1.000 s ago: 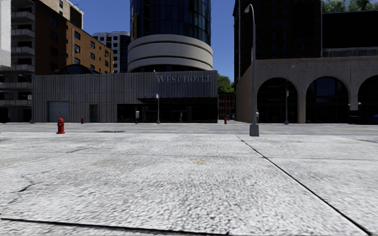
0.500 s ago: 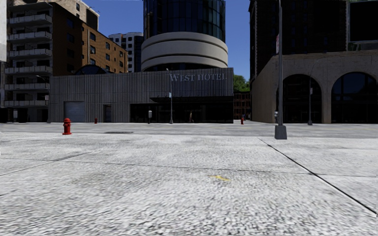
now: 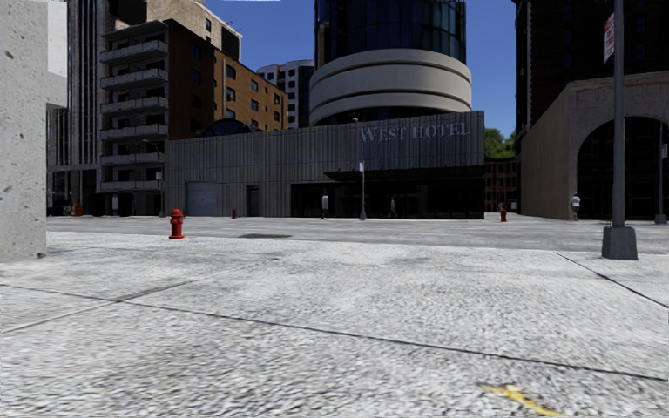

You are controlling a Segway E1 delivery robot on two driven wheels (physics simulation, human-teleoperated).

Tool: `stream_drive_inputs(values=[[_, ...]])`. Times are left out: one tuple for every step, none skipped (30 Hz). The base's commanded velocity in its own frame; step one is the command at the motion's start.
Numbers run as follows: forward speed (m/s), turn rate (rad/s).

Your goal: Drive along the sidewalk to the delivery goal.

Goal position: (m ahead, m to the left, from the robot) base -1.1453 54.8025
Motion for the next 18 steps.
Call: stream_drive_inputs(values=[[2.00, 0.47], [2.00, 0.47], [2.00, 0.47], [2.00, 0.47], [2.00, 0.47], [2.00, 0.47], [2.00, 0.47], [2.00, 0.47], [2.00, 0.47], [2.00, 0.47], [2.00, 0.47], [2.00, 0.47], [2.00, 0.47], [2.00, 0.47], [2.00, 0.47], [2.00, 0.47], [2.00, 0.47], [2.00, 0.47]])
